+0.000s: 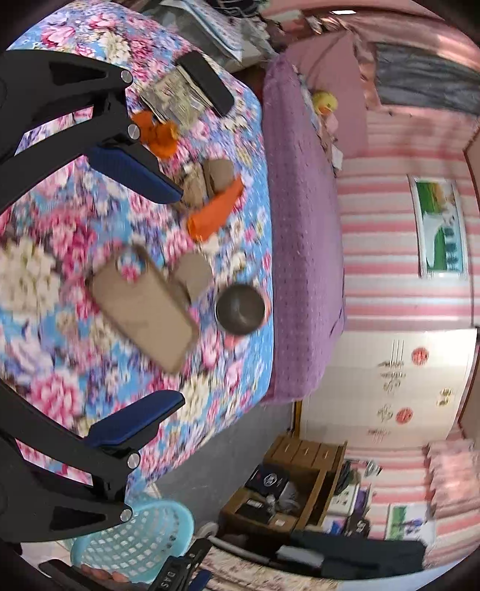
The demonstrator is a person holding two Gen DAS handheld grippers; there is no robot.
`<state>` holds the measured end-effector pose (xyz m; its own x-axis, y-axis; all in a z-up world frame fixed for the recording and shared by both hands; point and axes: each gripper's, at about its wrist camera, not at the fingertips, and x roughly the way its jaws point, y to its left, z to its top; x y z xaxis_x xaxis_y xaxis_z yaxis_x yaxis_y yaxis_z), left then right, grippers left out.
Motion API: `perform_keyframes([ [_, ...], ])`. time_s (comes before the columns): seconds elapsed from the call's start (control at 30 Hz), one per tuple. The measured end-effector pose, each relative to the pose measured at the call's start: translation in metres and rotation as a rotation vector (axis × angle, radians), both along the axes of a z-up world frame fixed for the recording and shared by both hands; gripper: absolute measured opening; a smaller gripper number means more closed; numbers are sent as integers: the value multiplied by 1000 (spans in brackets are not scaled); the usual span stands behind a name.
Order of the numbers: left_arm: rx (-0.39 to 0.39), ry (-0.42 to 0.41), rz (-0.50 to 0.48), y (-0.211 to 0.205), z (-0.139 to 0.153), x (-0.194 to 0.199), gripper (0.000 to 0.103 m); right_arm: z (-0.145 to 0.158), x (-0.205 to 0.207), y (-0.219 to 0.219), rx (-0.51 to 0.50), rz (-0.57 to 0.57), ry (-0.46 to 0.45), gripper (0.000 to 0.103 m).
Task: Collect trash
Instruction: 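Move both grippers back over the bed toward the orange peels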
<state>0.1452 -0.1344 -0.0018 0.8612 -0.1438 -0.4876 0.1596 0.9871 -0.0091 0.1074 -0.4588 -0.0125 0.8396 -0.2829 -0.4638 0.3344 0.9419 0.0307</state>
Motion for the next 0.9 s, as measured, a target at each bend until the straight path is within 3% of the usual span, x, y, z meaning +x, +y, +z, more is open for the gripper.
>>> perform_keyframes([
  [0.2,-19,22,42,40,-7,11,97,1,16,42,-24,69,9,98],
  [0.63,22,81,140,119,-32,26,97,-11,50,132,-60,216,64,98],
  [0.9,25,162,178,155,-51,41,97,-22,64,161,-76,259,105,98],
])
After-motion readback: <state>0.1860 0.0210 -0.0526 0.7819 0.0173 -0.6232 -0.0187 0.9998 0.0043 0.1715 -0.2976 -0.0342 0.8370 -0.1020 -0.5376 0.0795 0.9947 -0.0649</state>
